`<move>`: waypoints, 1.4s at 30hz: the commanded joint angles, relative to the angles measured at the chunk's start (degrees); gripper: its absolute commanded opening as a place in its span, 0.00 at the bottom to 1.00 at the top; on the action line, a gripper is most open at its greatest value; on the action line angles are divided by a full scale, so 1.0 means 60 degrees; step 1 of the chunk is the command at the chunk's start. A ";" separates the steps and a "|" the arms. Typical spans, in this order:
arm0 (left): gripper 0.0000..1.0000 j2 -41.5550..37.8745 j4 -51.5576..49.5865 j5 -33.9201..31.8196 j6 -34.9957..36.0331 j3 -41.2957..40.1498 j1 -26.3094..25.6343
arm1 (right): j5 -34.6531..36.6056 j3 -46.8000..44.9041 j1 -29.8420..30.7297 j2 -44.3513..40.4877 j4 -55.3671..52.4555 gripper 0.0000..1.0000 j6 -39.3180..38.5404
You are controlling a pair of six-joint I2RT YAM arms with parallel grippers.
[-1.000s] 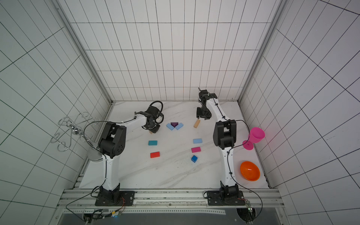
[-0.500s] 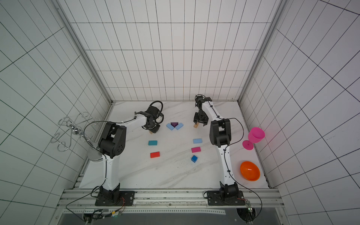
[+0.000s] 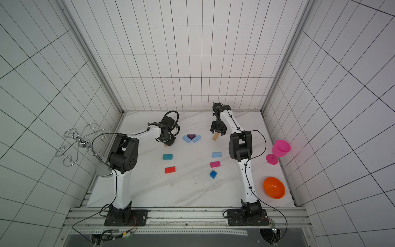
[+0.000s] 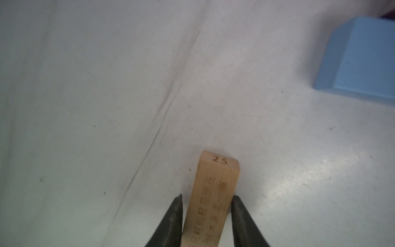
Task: Assemble a heart with building blocks
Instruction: Pick up the building block from the center of the board.
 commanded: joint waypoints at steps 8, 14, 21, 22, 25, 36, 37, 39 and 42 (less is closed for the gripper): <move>0.37 0.0288 -0.0241 0.0187 0.0071 -0.0486 -0.0048 | 0.0510 0.0101 0.0172 0.0523 -0.0312 0.25 -0.0594; 0.37 0.0138 -0.0175 0.0239 0.0129 -0.0644 -0.0029 | 0.0304 -0.1189 0.0051 -0.0370 -0.0254 0.10 -0.1639; 0.37 -0.0258 -0.0168 0.0189 0.0288 -0.0925 -0.0148 | -0.0100 -0.4670 0.0176 -0.2930 0.1654 0.12 -0.3327; 0.37 -0.0348 -0.0175 0.0192 0.0296 -0.0978 -0.0168 | -0.0193 -0.5179 0.0193 -0.3298 0.2008 0.10 -0.3592; 0.37 -0.0538 -0.0223 0.0194 0.0356 -0.1024 -0.0257 | -0.0469 -0.5993 0.0265 -0.4044 0.2609 0.06 -0.4245; 0.23 -0.0282 -0.0344 -0.0294 0.0302 -0.0783 -0.0392 | -0.1145 -0.5623 0.0626 -0.3827 0.2470 0.00 -0.5065; 0.22 -0.0288 -0.0344 -0.0333 0.0282 -0.0797 -0.0363 | -0.1153 -0.5572 0.0633 -0.3803 0.2469 0.00 -0.5066; 0.22 -0.0336 -0.0343 -0.0371 0.0275 -0.0837 -0.0298 | -0.1269 -0.5432 0.0644 -0.3740 0.2392 0.00 -0.5127; 0.22 -0.0497 -0.0274 -0.0278 0.0303 -0.0968 -0.0230 | -0.1515 -0.5254 0.0675 -0.3652 0.2358 0.01 -0.5388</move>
